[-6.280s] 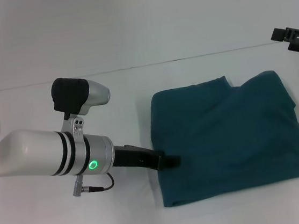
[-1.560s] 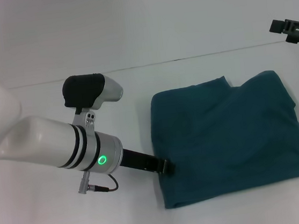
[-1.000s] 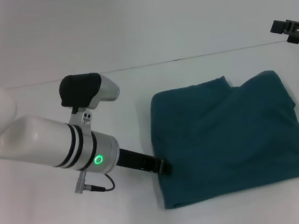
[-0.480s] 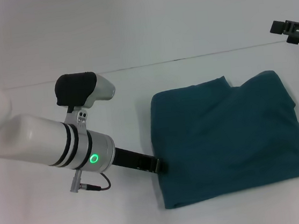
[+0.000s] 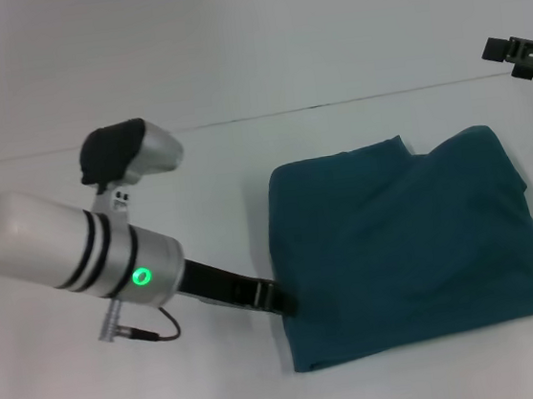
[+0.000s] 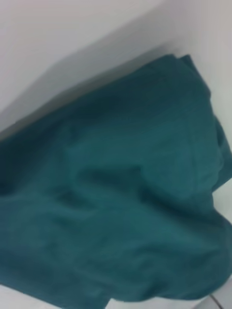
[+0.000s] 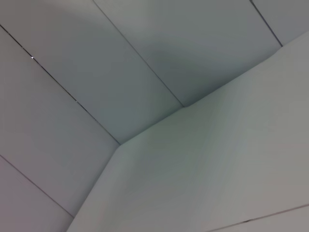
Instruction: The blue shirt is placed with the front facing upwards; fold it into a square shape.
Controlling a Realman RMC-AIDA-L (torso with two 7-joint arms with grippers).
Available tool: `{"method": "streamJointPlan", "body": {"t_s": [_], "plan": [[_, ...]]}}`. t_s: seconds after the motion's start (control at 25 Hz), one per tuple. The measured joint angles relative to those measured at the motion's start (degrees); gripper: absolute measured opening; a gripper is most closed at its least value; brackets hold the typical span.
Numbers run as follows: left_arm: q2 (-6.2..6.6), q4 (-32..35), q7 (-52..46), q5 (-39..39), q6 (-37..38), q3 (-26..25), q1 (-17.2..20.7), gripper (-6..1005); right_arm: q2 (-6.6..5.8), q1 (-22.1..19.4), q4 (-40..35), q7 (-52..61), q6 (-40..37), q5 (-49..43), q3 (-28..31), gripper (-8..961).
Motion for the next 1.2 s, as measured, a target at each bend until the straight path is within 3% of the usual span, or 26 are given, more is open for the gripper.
{"method": "streamJointPlan", "body": {"t_s": [0.12,0.44,1.08,1.2], "plan": [[0.58,0.1,-1.8,1.4,1.6,-1.9,0.0,78,-0.08,-0.1,0.0,-0.1,-0.1,0.0,0.2,914],[0.41,-0.2,-4.4,2.8,1.5,-4.3,0.1,412,-0.11,0.1,-0.2,-0.1,-0.2,0.0,0.5,914],[-0.92,-3.1,-8.2,2.8,-0.1,-4.1,-0.4,751,-0.12,0.7,-0.4,-0.2,-1.0,0.6,0.5,914],[-1.21,-3.5,-8.3,2.8,-0.1,-4.0,-0.5,750,-0.12,0.7,-0.4,-0.2,-1.0,0.6,0.5,914]]}}
